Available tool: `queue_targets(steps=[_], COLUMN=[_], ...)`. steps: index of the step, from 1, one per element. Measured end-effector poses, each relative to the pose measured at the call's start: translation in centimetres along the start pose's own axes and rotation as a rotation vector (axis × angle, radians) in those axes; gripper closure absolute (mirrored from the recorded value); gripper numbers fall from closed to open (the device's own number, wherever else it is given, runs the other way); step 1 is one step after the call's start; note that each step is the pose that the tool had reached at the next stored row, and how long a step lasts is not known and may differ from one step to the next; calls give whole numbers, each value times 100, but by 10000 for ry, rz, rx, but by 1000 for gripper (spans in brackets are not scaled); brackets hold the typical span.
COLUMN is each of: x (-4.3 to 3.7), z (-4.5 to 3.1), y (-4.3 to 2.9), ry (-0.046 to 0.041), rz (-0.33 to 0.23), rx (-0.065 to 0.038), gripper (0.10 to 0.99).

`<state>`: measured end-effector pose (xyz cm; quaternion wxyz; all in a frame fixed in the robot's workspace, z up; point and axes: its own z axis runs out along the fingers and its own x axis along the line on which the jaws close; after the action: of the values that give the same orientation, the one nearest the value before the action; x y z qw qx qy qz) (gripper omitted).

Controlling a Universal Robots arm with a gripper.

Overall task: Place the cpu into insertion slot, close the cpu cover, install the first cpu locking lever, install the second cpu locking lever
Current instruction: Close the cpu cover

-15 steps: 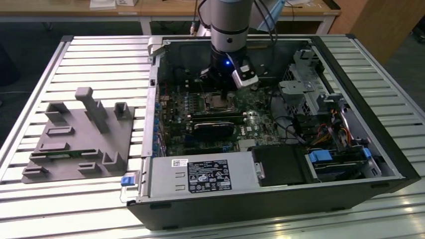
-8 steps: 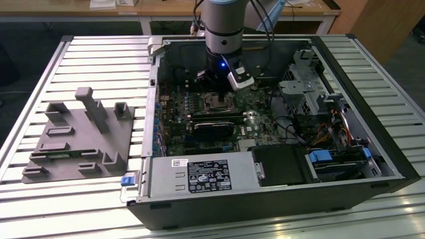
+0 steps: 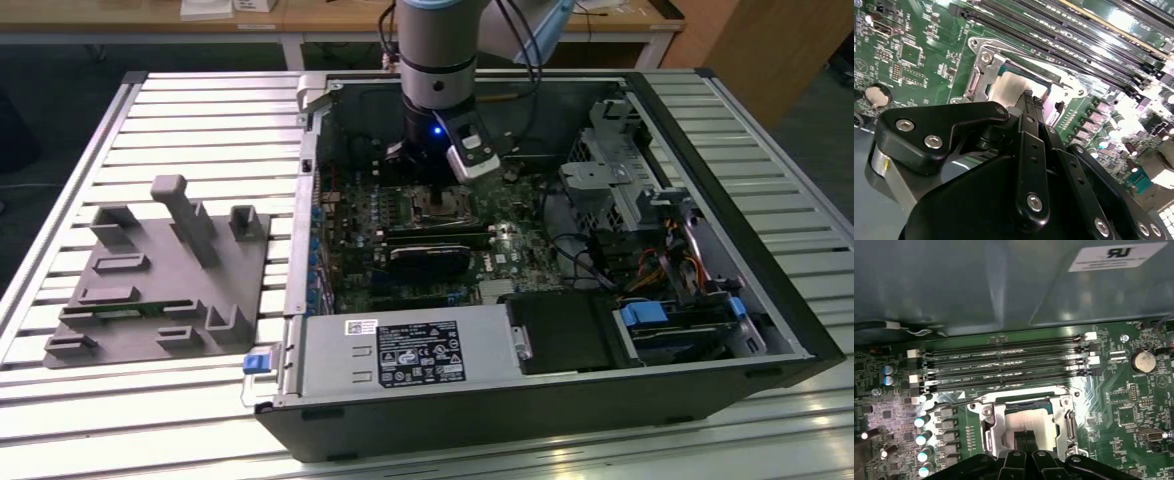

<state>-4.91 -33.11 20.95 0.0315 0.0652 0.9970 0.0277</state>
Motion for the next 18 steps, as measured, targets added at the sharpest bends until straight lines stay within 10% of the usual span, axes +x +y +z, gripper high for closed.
queue_targets(steps=[18], x=[205], z=[36], y=[-29], ry=[5], rz=[-224], rx=[56], gripper=[980])
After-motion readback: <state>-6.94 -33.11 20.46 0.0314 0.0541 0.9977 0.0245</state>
